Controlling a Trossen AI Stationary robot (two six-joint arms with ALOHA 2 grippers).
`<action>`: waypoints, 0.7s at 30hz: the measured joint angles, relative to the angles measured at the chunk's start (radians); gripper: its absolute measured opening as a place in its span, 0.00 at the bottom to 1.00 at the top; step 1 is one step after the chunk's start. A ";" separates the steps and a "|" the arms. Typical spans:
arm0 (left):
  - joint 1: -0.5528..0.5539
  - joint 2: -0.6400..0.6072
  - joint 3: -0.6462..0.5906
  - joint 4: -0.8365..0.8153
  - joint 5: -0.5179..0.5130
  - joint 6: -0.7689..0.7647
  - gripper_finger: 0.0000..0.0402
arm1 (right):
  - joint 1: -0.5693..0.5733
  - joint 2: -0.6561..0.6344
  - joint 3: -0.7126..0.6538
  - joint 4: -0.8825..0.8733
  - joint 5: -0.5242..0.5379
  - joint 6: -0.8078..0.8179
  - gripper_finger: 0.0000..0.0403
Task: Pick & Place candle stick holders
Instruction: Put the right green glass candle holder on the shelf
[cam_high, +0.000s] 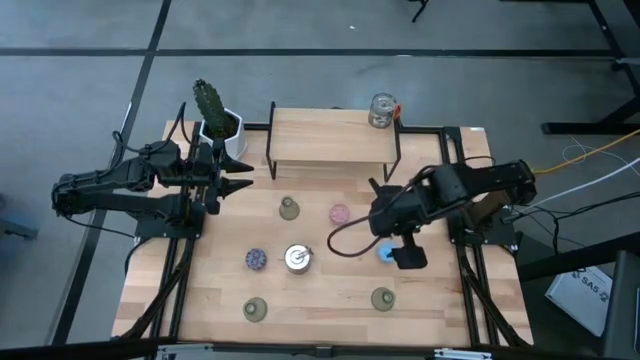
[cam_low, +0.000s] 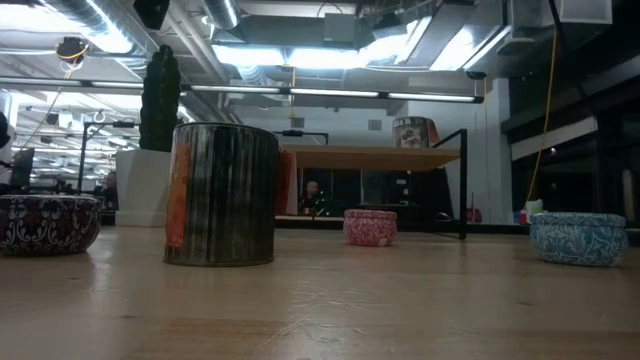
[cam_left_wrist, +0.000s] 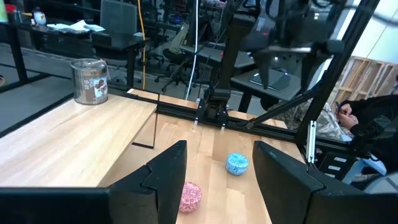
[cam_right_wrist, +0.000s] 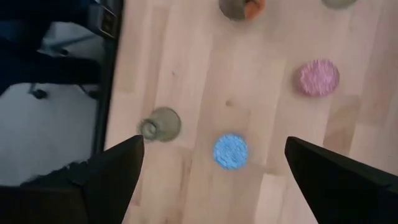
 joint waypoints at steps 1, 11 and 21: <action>0.000 0.000 0.000 0.000 0.000 -0.011 0.45 | 0.000 0.000 -0.014 0.001 0.003 0.003 0.97; 0.000 0.000 0.000 0.000 0.000 -0.016 0.45 | 0.002 -0.005 -0.163 0.000 0.003 0.013 0.97; 0.000 0.000 0.000 0.000 0.000 -0.024 0.45 | 0.023 -0.043 -0.181 0.000 0.042 0.020 0.97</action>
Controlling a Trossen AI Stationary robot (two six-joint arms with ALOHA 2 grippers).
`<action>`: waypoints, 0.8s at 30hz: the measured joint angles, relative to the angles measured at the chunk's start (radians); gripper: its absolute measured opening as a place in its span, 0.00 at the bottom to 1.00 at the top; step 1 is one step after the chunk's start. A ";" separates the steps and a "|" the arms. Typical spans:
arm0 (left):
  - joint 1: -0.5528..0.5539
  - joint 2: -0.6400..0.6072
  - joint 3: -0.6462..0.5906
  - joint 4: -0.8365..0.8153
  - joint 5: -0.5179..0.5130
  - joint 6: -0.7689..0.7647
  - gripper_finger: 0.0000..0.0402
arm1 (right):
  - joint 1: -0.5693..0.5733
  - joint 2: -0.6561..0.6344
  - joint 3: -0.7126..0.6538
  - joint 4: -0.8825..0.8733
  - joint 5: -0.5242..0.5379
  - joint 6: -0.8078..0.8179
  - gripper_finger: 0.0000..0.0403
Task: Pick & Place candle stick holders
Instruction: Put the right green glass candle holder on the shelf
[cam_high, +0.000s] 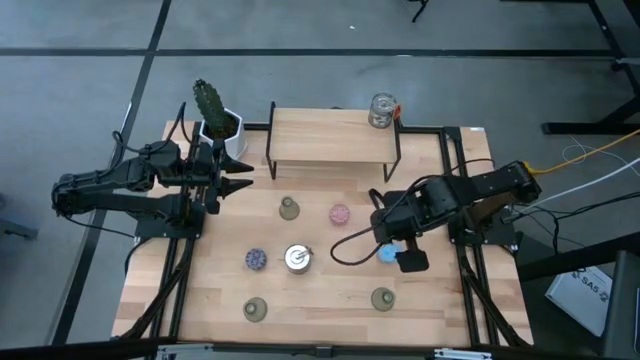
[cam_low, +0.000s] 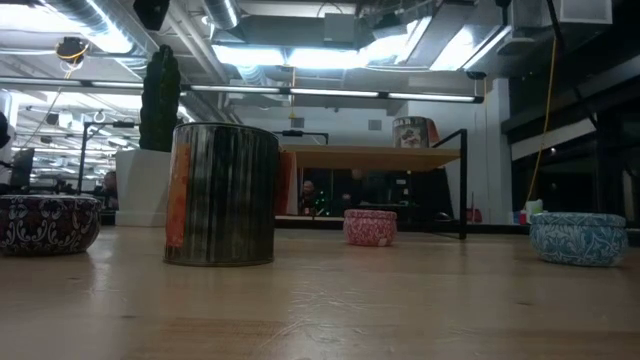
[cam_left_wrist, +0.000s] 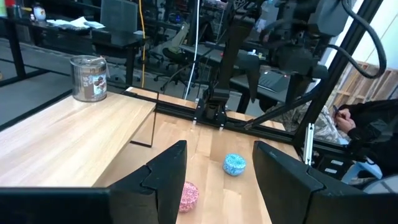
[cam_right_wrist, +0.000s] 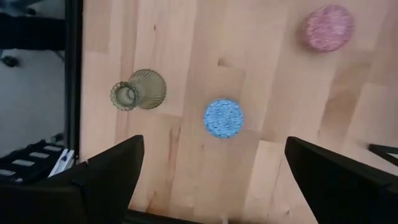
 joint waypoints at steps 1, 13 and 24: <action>0.000 0.000 0.000 0.000 0.000 -0.008 0.45 | 0.000 -0.013 0.000 0.001 0.010 0.005 0.97; 0.000 0.000 0.000 0.000 0.000 -0.016 0.45 | -0.026 -0.171 -0.029 0.000 0.097 0.070 0.97; 0.000 0.000 0.000 0.000 0.000 -0.016 0.45 | -0.026 -0.279 -0.285 0.000 0.118 0.140 0.95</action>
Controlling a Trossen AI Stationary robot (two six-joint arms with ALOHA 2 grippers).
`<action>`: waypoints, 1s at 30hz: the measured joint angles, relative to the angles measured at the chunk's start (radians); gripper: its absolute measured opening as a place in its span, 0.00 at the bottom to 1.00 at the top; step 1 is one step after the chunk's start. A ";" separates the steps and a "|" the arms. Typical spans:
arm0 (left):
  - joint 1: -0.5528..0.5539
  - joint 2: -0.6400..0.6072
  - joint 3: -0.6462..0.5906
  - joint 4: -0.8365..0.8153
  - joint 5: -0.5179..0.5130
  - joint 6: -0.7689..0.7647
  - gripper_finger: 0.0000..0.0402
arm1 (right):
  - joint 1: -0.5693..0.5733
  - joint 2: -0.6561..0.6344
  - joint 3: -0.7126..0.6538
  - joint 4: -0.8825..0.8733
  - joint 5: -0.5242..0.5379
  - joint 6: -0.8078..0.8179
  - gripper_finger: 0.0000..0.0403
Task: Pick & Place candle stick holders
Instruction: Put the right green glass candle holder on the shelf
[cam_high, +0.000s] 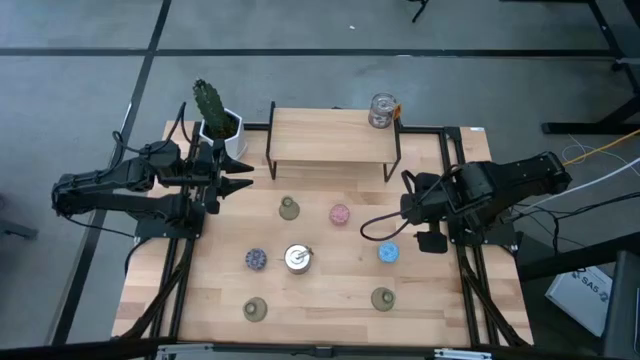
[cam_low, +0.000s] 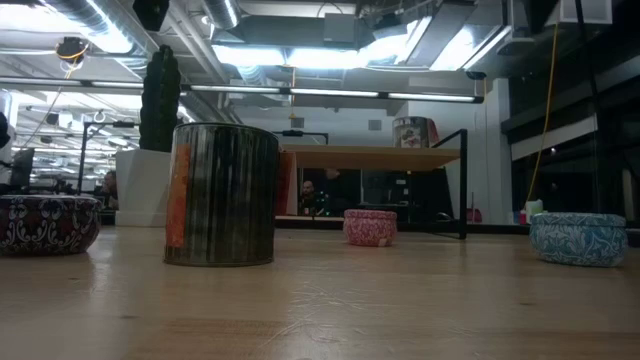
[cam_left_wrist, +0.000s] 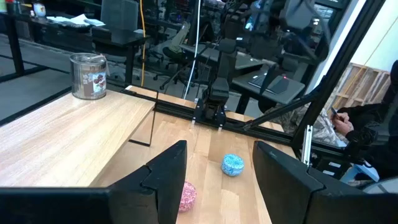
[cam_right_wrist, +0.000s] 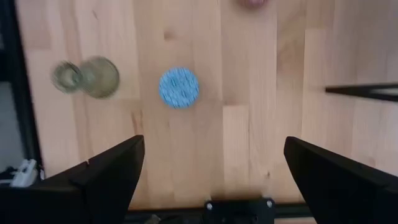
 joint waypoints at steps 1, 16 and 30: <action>0.000 0.000 0.000 0.000 0.000 0.000 0.45 | 0.000 -0.005 -0.021 0.002 0.000 0.000 0.94; 0.000 0.000 0.000 0.000 -0.006 -0.003 0.45 | -0.001 -0.025 -0.178 0.011 -0.001 -0.007 0.89; 0.000 0.000 0.000 0.000 -0.008 -0.003 0.45 | -0.002 -0.025 -0.178 0.032 -0.035 0.025 0.89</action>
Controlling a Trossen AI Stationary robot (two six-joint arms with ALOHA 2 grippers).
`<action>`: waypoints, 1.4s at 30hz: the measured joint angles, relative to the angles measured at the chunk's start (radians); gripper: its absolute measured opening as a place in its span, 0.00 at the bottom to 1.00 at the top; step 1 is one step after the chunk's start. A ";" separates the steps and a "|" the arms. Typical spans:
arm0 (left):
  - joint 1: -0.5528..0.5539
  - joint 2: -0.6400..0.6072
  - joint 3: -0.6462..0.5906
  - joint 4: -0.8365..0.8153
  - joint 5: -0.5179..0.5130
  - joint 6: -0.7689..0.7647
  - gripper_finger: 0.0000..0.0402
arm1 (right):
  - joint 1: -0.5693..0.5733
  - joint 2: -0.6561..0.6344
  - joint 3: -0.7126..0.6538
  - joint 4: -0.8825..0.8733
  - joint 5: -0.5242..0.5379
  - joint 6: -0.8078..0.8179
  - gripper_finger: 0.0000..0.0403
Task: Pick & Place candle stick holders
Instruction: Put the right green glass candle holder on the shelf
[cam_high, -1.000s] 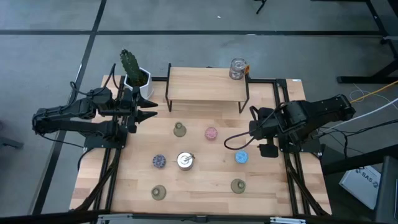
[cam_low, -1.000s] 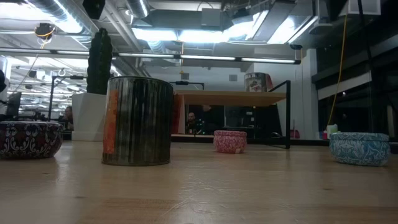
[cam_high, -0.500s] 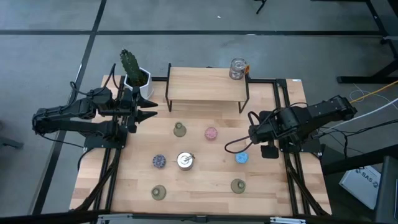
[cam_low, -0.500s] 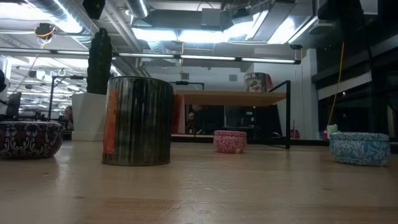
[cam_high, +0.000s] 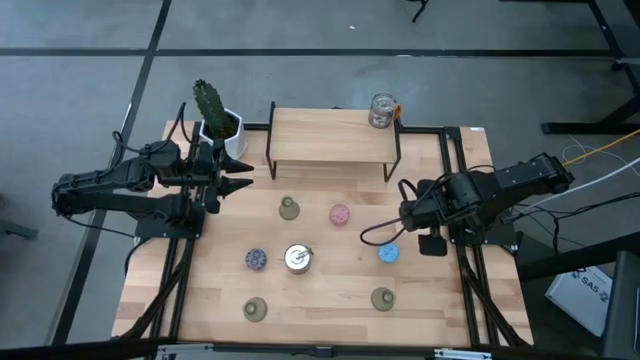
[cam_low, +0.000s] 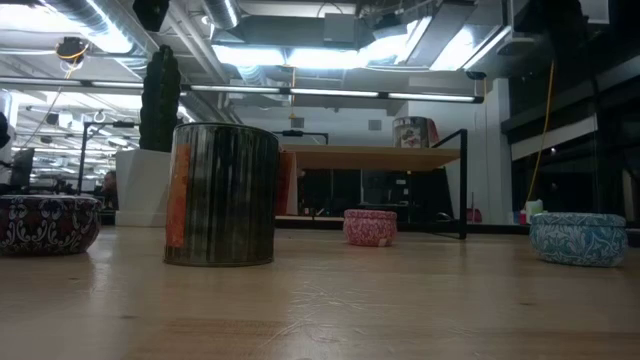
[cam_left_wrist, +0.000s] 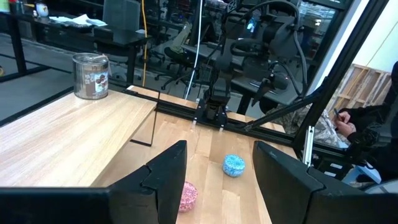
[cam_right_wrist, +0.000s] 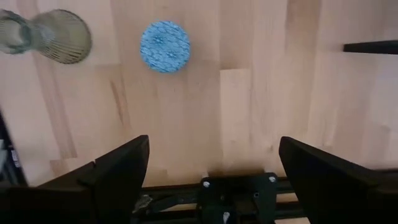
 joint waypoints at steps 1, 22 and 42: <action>0.000 0.000 0.000 0.000 0.000 0.000 0.45 | 0.000 0.000 0.000 0.009 -0.012 0.000 0.89; 0.000 0.000 0.000 0.000 0.001 -0.049 0.45 | 0.000 0.001 0.000 0.060 -0.032 0.109 0.99; 0.000 0.000 0.000 0.000 0.001 -0.049 0.45 | 0.068 0.001 0.000 0.297 -0.074 -0.089 0.99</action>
